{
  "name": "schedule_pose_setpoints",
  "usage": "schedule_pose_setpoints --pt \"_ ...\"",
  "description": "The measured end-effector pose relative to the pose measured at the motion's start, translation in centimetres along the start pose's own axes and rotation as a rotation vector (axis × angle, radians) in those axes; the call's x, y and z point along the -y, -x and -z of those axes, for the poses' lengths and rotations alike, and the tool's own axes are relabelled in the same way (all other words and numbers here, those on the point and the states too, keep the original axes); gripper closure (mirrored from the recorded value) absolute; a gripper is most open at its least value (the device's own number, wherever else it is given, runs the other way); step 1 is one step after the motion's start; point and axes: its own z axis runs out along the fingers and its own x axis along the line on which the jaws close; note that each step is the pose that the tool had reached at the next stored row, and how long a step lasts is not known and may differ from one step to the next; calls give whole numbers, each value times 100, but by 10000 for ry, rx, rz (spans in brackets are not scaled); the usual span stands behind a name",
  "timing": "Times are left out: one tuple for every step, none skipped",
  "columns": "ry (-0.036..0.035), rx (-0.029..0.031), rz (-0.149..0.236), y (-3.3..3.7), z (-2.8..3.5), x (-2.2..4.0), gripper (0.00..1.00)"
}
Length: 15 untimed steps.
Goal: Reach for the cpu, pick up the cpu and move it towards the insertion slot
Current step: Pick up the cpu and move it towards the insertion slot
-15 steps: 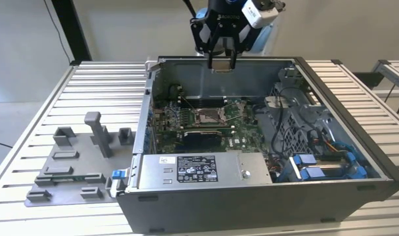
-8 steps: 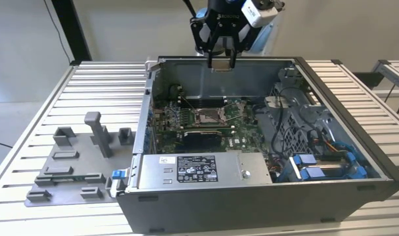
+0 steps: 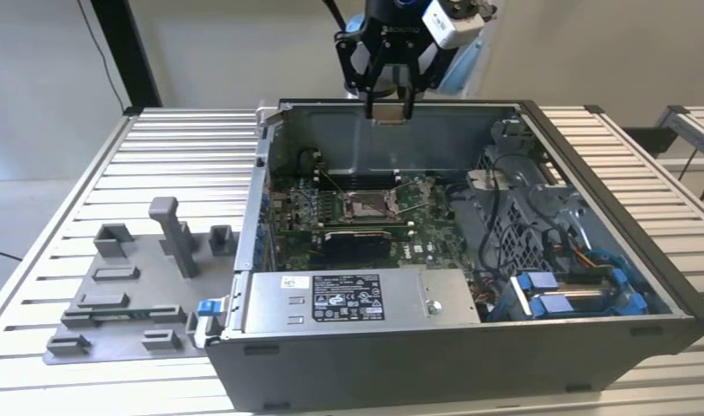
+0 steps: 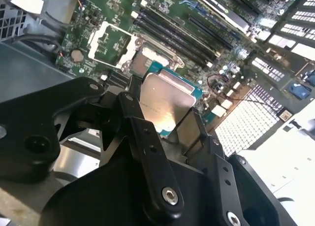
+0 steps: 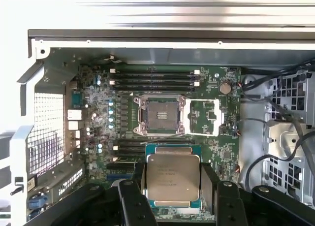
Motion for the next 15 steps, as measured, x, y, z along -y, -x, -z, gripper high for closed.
schedule_pose_setpoints --pt "0 0 -1 0 -11 -23 100" --pt "-1 0 -2 -1 -22 -46 100" --pt "-1 0 -3 -2 -34 -72 100" --pt "-1 0 -4 -2 -46 -97 100" --pt "0 0 -5 -2 -58 -123 100" --pt "0 0 -5 -2 -71 -148 100" --pt "-1 0 -6 -3 -82 -170 100" --pt "-1 0 -7 -4 -94 -187 100" --pt "0 0 -7 -5 -108 -203 100" --pt "0 0 -8 -7 -121 -218 100" --pt "0 0 -9 -9 -134 -231 100" --pt "-1 0 -9 -12 -147 -244 100" --pt "-1 0 -10 -16 -160 -257 100" --pt "-1 0 -10 -20 -172 -269 100" --pt "0 0 -12 -25 -183 -284 100"
